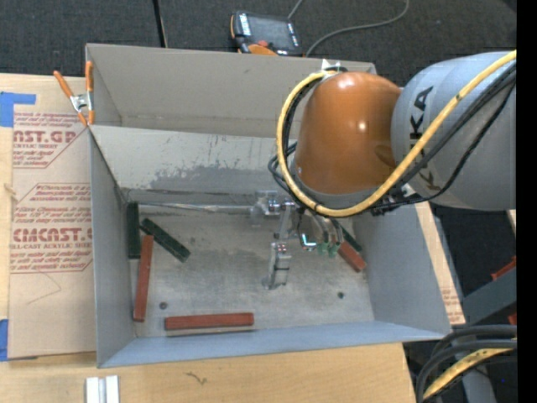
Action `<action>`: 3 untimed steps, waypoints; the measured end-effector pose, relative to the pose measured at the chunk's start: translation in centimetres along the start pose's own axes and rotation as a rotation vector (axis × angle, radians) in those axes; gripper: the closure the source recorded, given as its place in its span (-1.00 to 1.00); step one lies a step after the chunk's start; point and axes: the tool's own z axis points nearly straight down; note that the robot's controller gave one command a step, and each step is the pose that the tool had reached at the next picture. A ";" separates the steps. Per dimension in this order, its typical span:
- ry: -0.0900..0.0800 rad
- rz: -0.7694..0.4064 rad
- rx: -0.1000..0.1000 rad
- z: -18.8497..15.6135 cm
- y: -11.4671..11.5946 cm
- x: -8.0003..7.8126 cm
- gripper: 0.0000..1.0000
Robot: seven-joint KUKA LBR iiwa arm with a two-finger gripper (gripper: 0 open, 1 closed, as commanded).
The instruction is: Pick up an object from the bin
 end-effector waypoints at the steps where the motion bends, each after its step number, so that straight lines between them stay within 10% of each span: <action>1: -0.003 -0.021 -0.002 12.1 10.3 -4.4 -1.00; 2: -0.005 0.055 0.000 15.6 9.1 -6.0 -1.00; 3: -0.007 0.055 -0.001 15.4 9.1 -6.0 1.00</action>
Offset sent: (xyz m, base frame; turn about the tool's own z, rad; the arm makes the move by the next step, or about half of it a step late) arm 0.0449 0.0988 -0.1159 -0.0151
